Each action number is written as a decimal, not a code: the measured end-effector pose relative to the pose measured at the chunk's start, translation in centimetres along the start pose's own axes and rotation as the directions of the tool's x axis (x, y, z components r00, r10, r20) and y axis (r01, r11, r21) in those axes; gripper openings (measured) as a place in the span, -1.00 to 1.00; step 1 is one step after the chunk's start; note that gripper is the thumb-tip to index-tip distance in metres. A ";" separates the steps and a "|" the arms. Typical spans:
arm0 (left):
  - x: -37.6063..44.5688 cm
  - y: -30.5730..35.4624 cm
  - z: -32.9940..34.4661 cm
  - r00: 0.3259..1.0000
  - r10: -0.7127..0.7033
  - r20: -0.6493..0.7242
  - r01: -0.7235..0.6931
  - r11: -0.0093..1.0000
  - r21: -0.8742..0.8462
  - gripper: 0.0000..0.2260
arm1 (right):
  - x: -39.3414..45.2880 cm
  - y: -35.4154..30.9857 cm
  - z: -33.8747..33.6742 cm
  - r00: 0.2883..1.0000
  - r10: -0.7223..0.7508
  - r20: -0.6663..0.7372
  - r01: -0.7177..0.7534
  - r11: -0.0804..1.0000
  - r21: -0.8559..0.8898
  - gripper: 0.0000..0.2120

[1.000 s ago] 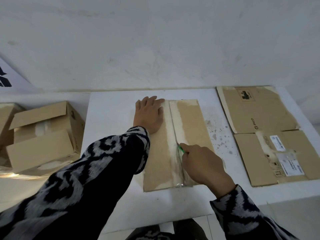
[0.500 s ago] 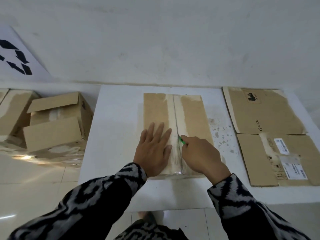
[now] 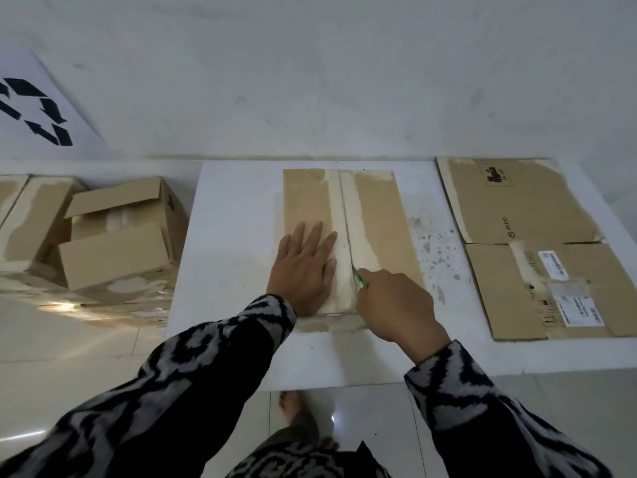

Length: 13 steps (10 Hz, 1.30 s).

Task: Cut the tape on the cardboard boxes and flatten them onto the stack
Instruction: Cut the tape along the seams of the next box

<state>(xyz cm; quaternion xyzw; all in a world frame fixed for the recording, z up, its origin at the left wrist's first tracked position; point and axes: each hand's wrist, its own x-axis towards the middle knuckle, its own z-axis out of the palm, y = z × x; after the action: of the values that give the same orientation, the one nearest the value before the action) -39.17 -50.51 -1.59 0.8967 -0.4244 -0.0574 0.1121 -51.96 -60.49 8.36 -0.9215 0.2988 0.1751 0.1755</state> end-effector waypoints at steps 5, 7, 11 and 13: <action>-0.2 0.3 0.1 1.000 -0.005 -0.029 0.004 1.000 -0.021 -0.47 | -3.2 0.7 0.8 1.000 0.008 0.029 -0.008 1.000 -0.015 -0.56; -0.2 0.2 0.0 1.000 -0.005 -0.026 0.004 1.000 -0.029 -0.53 | -4.3 0.6 1.3 1.000 0.009 0.023 -0.008 1.000 -0.024 -0.53; -0.4 0.4 0.0 1.000 -0.003 -0.029 0.002 1.000 -0.028 -0.54 | -6.1 0.7 3.0 0.997 0.057 -0.057 -0.058 0.998 -0.011 -0.54; -0.4 0.5 -0.5 1.000 -0.012 -0.004 0.011 0.998 -0.057 -0.54 | -7.0 1.5 3.6 0.993 0.073 -0.097 -0.061 0.990 0.124 -0.53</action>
<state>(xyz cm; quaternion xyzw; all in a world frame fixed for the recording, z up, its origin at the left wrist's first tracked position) -39.68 -50.37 -0.95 0.8957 -0.4172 -0.0679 0.1381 -58.95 -56.63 7.87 -0.9064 0.3481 0.1155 0.2097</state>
